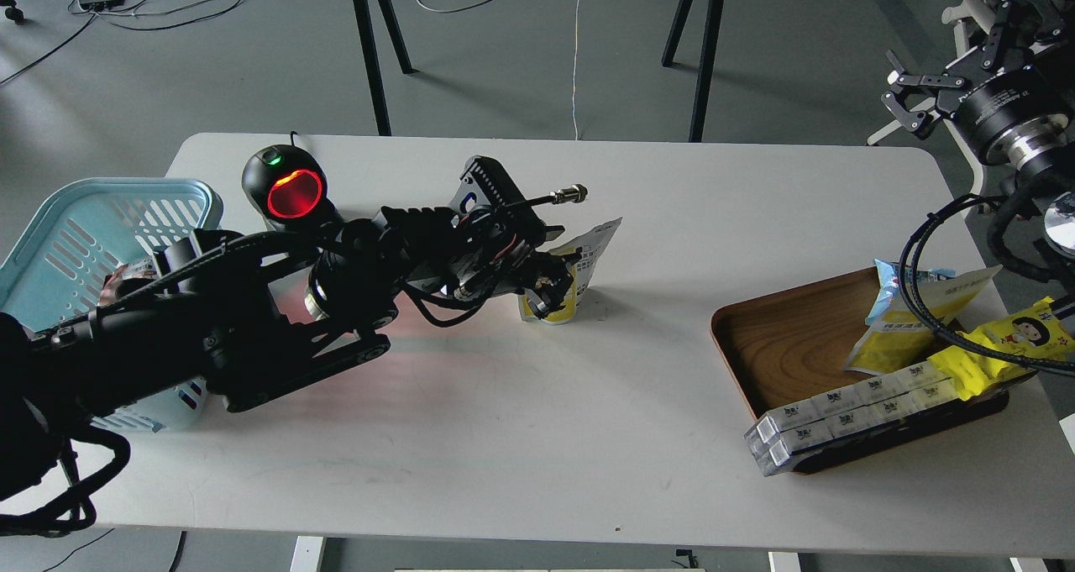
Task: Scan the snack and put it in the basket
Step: 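Reach the left gripper to the yellow bag and grasp it, then lift the yellow bag with the left gripper toward the scanner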
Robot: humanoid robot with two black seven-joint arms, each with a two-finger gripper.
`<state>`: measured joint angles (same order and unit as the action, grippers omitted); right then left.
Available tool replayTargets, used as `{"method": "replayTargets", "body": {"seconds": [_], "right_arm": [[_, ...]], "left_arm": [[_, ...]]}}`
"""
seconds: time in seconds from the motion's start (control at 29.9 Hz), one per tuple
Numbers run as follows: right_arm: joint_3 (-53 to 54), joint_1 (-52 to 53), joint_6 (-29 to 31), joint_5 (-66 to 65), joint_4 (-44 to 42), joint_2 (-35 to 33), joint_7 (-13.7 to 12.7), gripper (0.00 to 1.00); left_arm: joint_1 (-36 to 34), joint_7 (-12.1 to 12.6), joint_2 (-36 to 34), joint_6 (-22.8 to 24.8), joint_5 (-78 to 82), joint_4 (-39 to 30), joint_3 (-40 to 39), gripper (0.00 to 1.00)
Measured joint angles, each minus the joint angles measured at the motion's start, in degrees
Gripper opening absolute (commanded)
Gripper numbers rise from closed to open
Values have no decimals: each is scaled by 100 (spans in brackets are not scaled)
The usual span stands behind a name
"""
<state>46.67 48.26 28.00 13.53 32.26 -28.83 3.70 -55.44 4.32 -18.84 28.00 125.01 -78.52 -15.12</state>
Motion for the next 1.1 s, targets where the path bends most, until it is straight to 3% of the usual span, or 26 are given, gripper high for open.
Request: {"method": "replayTargets", "body": {"seconds": [0.37,0.6,0.87,1.1], "right_arm": [[52,-9,0,1,8,23,0,99],[38,-11,0,-7,2,26,0,99],[35,-17,0,-8,-10,26,0,99],[35,13,0,-8,-5,26,0,99]], "left_arm": [[30,-71,-134,0,0,-145,-56,0],[-489,-443,-798,0,-1,-680,-168,0],[-1444,-1097,-1508,0,0,-1094,-710,0],[-1789,-1217,-1915,0,-1,-1106,-1599,0]]}}
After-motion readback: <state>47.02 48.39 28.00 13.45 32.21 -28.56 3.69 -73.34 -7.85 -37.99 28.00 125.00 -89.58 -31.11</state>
